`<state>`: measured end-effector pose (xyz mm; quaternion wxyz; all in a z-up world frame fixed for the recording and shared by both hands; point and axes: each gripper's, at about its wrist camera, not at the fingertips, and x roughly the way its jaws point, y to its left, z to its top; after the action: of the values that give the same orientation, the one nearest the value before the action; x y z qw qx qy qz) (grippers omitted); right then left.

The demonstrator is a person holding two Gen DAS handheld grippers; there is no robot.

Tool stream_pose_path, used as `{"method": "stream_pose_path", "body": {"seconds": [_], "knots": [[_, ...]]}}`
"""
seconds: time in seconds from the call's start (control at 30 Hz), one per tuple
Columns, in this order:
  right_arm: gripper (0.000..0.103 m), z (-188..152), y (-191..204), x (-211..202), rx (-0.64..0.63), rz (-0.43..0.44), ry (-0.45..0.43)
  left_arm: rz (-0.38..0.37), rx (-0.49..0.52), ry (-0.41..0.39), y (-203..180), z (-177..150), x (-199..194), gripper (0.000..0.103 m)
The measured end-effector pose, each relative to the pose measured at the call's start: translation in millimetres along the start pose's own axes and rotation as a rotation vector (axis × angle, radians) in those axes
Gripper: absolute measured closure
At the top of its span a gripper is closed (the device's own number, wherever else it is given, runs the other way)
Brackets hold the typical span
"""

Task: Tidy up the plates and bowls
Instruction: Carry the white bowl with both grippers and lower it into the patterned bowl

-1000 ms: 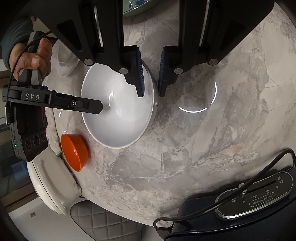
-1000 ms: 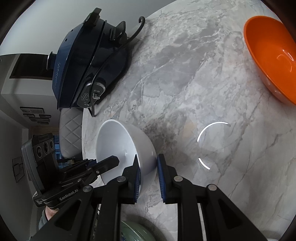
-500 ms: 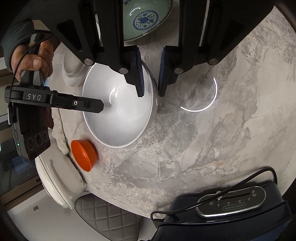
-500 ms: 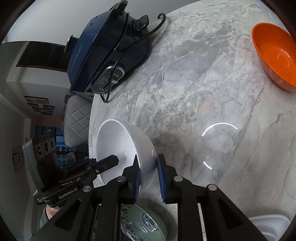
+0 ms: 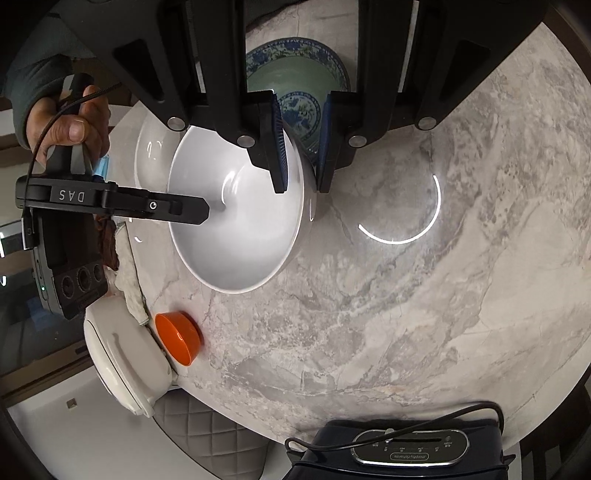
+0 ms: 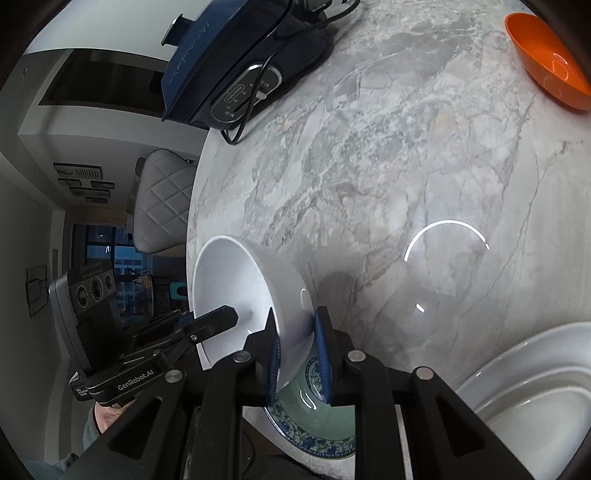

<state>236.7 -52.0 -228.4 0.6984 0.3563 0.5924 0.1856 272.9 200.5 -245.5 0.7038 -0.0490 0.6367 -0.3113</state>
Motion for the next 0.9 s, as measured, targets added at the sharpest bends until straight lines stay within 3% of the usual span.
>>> {"method": "stream_pose_path", "body": {"seconds": [0.47,0.9], "knots": [[0.083,-69,-7,13,0.050,-0.012,0.057,-0.031,-0.014,0.075,4,-65,7,0.089],[0.083,-87,-29,23,0.090,-0.058,0.055,-0.018,-0.005,0.118,5,-76,36,0.089]]}}
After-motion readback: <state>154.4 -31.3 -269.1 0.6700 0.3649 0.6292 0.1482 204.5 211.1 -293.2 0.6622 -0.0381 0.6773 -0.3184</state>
